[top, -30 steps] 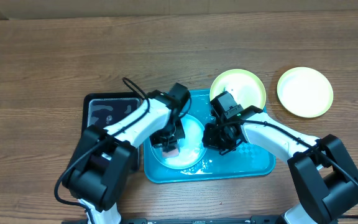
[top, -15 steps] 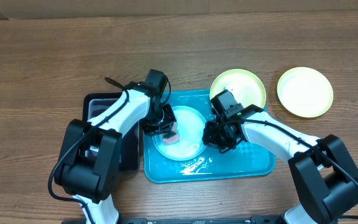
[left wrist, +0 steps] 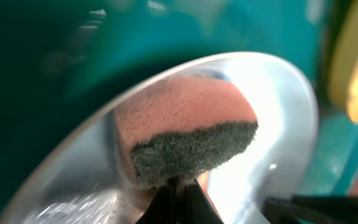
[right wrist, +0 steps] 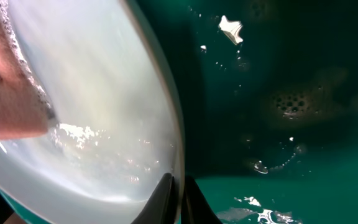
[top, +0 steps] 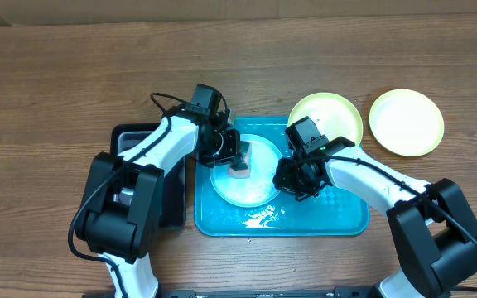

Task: Clean dirty plates on tray and stack at the side
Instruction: 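Scrub the white plate with the sponge while the right gripper holds it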

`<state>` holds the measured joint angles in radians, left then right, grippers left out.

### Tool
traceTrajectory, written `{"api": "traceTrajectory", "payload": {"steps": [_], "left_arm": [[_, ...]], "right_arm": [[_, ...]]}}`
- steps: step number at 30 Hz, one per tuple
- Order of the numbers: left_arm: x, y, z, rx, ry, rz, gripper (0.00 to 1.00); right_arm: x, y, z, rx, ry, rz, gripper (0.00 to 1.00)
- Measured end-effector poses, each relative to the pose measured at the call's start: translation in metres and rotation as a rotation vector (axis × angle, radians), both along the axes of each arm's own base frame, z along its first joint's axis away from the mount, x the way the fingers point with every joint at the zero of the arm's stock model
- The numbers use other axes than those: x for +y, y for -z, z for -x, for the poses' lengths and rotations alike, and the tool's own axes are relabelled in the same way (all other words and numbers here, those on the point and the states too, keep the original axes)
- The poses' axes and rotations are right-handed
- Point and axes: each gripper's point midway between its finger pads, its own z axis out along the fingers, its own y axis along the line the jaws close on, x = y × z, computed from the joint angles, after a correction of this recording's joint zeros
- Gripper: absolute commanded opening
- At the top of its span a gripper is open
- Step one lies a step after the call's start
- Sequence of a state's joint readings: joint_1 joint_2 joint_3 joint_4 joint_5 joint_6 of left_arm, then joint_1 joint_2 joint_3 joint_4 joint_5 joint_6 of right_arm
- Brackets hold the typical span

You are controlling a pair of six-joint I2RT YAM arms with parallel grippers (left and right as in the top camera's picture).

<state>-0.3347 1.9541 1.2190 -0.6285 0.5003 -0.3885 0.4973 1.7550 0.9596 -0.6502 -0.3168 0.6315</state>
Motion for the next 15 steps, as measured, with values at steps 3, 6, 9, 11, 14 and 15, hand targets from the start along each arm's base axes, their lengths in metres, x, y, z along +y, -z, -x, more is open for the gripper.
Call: {"api": "traceTrajectory", "payload": {"steps": [3, 6, 9, 11, 14, 15], "left_arm": [[-0.010, -0.004, 0.004, -0.006, 0.045, 0.036, 0.04], [-0.020, -0.007, 0.009, -0.008, 0.078, 0.059, 0.04], [-0.028, -0.008, 0.014, -0.008, 0.111, 0.074, 0.04], [-0.034, -0.009, 0.019, -0.003, 0.128, 0.082, 0.04], [-0.038, -0.009, 0.027, 0.016, 0.148, 0.081, 0.04], [-0.038, -0.009, 0.029, 0.026, 0.151, 0.076, 0.04]], "right_arm": [[-0.001, 0.000, 0.000, -0.002, -0.002, 0.003, 0.04], [-0.001, 0.000, 0.000, -0.001, -0.004, 0.005, 0.04], [-0.001, 0.001, 0.000, -0.002, -0.006, 0.008, 0.04], [-0.002, 0.001, 0.001, -0.002, -0.008, 0.009, 0.04], [-0.002, 0.001, 0.001, -0.004, -0.013, 0.009, 0.04], [-0.002, 0.001, 0.001, -0.004, -0.014, 0.009, 0.04]]}}
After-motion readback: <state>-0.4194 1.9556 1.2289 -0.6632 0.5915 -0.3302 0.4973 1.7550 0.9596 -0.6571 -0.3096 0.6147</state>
